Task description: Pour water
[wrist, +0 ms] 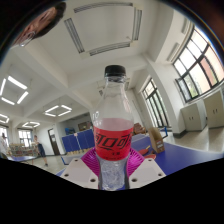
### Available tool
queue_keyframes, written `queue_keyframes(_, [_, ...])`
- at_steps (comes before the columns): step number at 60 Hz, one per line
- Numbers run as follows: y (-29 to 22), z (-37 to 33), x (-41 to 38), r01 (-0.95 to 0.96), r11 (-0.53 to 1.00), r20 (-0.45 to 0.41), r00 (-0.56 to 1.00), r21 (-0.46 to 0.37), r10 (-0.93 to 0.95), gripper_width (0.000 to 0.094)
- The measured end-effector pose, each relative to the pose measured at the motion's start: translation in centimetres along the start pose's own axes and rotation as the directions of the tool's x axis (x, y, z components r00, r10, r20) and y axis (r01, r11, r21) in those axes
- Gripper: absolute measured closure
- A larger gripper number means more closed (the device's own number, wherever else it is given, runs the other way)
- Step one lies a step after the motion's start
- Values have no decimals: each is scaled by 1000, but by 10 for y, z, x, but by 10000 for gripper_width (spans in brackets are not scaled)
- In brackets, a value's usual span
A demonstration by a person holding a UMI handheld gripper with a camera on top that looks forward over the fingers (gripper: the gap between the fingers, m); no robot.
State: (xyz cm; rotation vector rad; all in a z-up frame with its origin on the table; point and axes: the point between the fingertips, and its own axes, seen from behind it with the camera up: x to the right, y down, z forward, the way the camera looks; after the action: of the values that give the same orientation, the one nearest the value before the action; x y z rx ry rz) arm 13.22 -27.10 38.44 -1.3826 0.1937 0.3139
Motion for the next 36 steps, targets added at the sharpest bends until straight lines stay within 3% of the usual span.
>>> queue_keyframes(5, [55,7,62,193,979,-66,978,-60,-197,641])
queue_keyframes(9, [105,7,104,293,943,-93,946,-155,-309,642])
queue_keyframes(20, [217,-9,191,312,879,-118,920,-361,-375,643])
queue_keyframes(28, [261,-11,214,314,852,-106,915,-419,-389,643])
queue_keyframes(30, [263,-44,213,325,842,-98,911,-431,-402,637])
queue_keyframes(31, [254,-46,211,336,855,-97,910,-394,-402,645])
queue_keyframes(36, [259,-35,213,318,858,-103,916,-404,-388,607])
